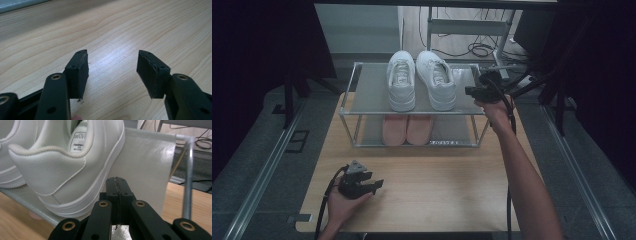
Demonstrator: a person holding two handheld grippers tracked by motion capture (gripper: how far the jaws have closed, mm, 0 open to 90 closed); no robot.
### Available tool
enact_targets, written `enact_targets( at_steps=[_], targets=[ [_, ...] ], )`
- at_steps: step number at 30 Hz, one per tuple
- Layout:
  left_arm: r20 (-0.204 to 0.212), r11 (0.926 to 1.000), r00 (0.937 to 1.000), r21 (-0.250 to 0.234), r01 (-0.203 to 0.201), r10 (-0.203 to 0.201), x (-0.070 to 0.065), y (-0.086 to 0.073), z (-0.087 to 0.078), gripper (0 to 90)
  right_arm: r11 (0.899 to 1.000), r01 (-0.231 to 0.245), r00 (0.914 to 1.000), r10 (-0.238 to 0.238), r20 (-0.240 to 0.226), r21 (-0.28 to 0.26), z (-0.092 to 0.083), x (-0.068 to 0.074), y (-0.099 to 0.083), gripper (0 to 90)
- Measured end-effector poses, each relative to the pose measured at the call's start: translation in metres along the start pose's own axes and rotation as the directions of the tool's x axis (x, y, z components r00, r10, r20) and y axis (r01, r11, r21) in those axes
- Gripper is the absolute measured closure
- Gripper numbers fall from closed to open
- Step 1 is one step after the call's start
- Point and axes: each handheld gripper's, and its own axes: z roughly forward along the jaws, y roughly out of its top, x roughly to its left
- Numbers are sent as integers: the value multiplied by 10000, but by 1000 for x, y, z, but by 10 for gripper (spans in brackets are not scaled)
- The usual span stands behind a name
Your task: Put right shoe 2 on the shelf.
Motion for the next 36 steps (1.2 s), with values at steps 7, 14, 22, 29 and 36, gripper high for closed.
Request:
enact_targets(
  at_steps=[7, 14, 22, 29, 36],
  targets=[
    [32, 10000, 10000, -2, -14, 14, -1, 0, -1, 430, 9998, 25, 10000, -25, -9, 182, 18, 9, -6, 894],
    [12, 10000, 10000, -38, 10, -10, 1, -3, -3, 430, 9985, 386, 9987, -399, 317, 378, 31, 18, -11, 894],
    [-71, 9998, 9999, -122, 128, -129, 1, -4, -8, 431, 9973, 494, 9969, -526, 584, 538, 33, 21, -13, 896],
    [-93, 10000, 9999, -71, 51, -52, 2, -5, -7, 431, 9953, 778, 9969, -785, 100, 579, 32, 36, -12, 896],
    [-115, 9999, 9999, -140, 91, -93, 3, -5, -9, 431, 9942, 958, 9954, -956, -61, 485, 32, 51, -12, 896]
  ],
)
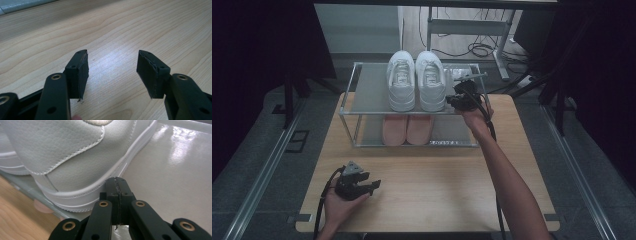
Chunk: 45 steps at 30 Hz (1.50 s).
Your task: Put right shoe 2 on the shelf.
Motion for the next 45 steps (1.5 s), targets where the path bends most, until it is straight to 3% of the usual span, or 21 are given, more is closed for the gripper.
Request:
enact_targets(
  at_steps=[10, 15, 19, 27, 38, 45],
  targets=[
    [4, 10000, 10000, 38, 0, 0, 0, 0, 1, 431, 9998, 158, 9996, -161, -246, -121, 3, 15, 2, 896],
    [8, 10000, 10000, 28, 12, -12, 0, 0, 1, 431, 9999, 49, 9995, -53, -311, -135, 3, 16, 2, 896],
    [8, 10000, 10000, 27, 29, -29, 0, 0, 1, 431, 9997, 209, 9998, -210, -54, -135, 3, 19, 2, 896],
    [14, 10000, 10000, 41, 31, -31, 0, 0, 1, 431, 9995, 69, 9988, -83, -484, -300, 1, 13, 0, 896],
    [32, 9999, 9999, -34, 135, -135, 0, 0, 0, 431, 9945, -123, 9931, 1, -1173, -1038, -29, 9, -13, 893],
    [-1, 10000, 10000, -71, 49, -49, 1, 0, -3, 431, 9869, -178, 9856, -96, -1689, -1601, -54, 2, -38, 893]
  ],
)
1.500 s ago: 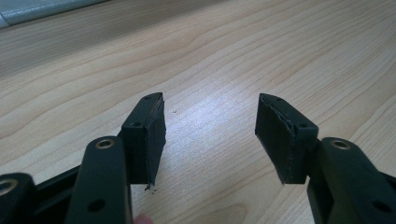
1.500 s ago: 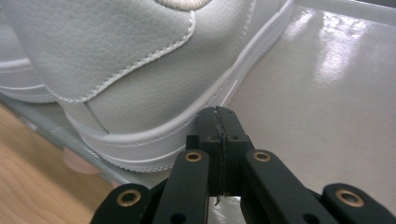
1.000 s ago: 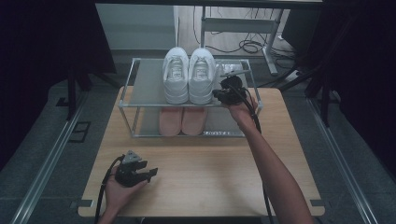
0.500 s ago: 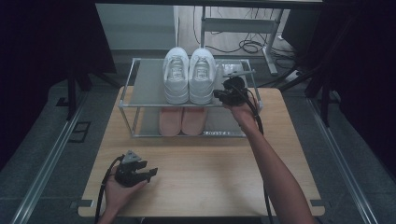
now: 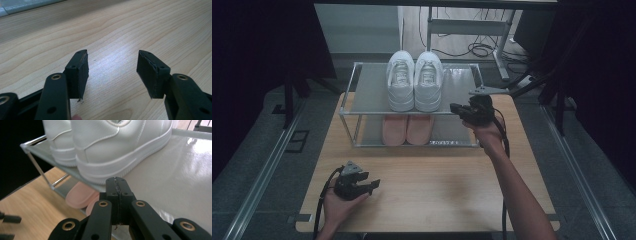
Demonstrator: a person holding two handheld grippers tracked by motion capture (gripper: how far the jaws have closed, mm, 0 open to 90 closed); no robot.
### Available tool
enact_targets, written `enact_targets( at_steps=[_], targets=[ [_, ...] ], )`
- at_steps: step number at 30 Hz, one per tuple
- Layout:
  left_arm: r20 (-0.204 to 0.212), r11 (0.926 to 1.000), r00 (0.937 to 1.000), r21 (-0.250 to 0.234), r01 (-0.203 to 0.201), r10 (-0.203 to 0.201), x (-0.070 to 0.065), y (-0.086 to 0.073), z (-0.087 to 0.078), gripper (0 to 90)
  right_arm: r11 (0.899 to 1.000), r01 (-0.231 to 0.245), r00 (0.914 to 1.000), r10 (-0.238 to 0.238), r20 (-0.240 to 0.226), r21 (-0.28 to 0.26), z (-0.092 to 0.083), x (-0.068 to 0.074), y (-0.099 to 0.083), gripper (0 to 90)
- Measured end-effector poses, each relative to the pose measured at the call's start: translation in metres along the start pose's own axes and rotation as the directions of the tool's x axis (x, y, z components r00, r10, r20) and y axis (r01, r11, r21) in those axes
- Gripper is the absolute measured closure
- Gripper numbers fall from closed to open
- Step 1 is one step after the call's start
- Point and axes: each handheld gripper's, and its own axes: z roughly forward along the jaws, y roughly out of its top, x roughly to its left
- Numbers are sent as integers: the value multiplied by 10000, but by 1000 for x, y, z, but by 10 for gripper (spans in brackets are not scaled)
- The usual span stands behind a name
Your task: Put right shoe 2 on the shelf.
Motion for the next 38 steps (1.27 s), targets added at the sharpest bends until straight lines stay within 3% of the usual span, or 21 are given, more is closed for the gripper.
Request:
enact_targets(
  at_steps=[7, 13, 19, 26, 30, 38],
  targets=[
    [-22, 10000, 10000, -2, 41, -41, 0, 0, 0, 431, 9999, 24, 9998, -27, -189, -160, -29, -5, -36, 868],
    [-25, 10000, 10000, 34, 6, -6, -2, 0, 2, 431, 9998, 198, 9994, -197, -290, 11, -45, -9, -70, 654],
    [-20, 10000, 10000, 14, -45, 45, -2, 1, 0, 430, 9998, 174, 9992, -175, -372, -15, -57, -9, -102, 574],
    [-19, 10000, 10000, 24, 21, -21, -2, 0, 1, 430, 9999, -133, 9995, 136, -292, 105, -66, -19, -142, 539],
    [-35, 10000, 10000, 48, 50, -50, -3, 1, 1, 430, 9989, -439, 9988, 442, -198, 178, -66, -26, -155, 537],
    [-20, 10000, 10000, 17, 61, -61, -3, 1, 1, 429, 9996, -189, 9998, 191, -91, 220, -70, -25, -154, 502]
  ],
)
